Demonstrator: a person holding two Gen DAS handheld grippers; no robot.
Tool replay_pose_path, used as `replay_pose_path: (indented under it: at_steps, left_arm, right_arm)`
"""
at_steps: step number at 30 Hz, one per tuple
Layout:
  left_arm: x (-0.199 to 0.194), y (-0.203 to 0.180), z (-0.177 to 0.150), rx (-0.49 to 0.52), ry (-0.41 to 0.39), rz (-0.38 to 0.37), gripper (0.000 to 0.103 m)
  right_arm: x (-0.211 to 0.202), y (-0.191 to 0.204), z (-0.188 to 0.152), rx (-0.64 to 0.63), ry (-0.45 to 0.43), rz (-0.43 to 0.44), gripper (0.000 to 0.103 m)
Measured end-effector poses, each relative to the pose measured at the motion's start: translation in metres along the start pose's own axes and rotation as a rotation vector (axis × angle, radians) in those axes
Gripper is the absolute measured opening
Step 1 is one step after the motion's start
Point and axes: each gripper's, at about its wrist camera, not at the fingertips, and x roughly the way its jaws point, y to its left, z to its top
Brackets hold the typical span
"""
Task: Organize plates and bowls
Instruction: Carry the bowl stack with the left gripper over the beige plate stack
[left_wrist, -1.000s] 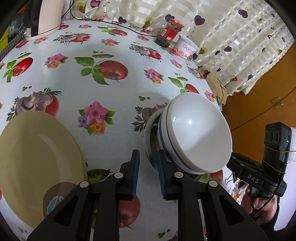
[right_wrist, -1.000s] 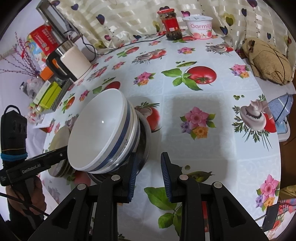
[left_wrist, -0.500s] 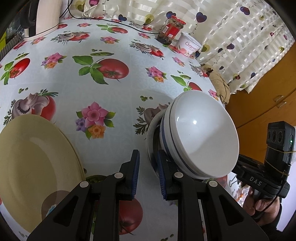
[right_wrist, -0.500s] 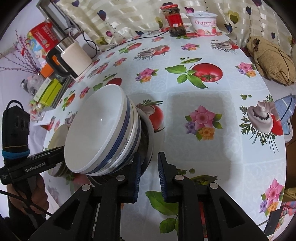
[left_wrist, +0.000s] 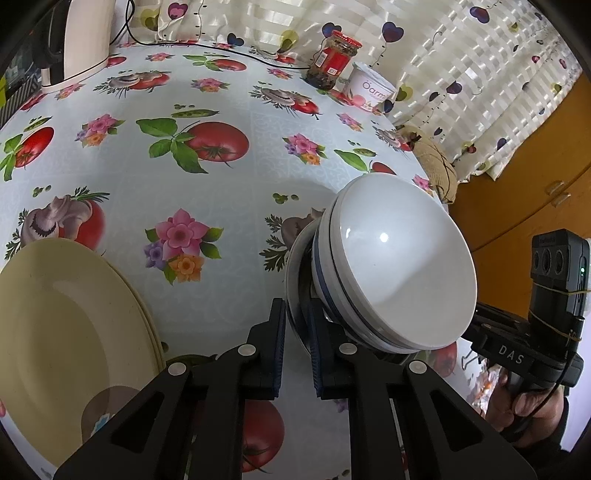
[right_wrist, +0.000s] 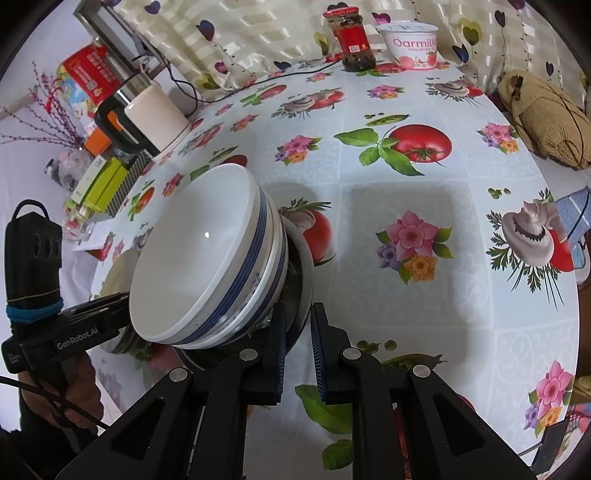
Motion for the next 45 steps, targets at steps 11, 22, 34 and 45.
replay_pose_path:
  at_steps: [11, 22, 34, 45]
  left_arm:
    - [-0.001, -0.001, 0.001, 0.011, -0.007, 0.004, 0.013]
    - [-0.001, -0.003, 0.000, 0.027, -0.016, 0.009, 0.012]
    - [-0.007, -0.004, -0.002, 0.027, -0.033, 0.009, 0.012]
    - [-0.024, -0.005, -0.001, 0.032, -0.069, 0.012, 0.012]
  right_arm:
    - [0.001, -0.002, 0.002, 0.007, 0.005, 0.010, 0.015]
    - [0.004, 0.001, 0.001, 0.004, -0.004, -0.006, 0.014]
    - [-0.003, 0.003, 0.001, 0.006, -0.019, 0.006, 0.014]
    - [-0.010, 0.010, 0.003, -0.003, -0.038, 0.015, 0.014]
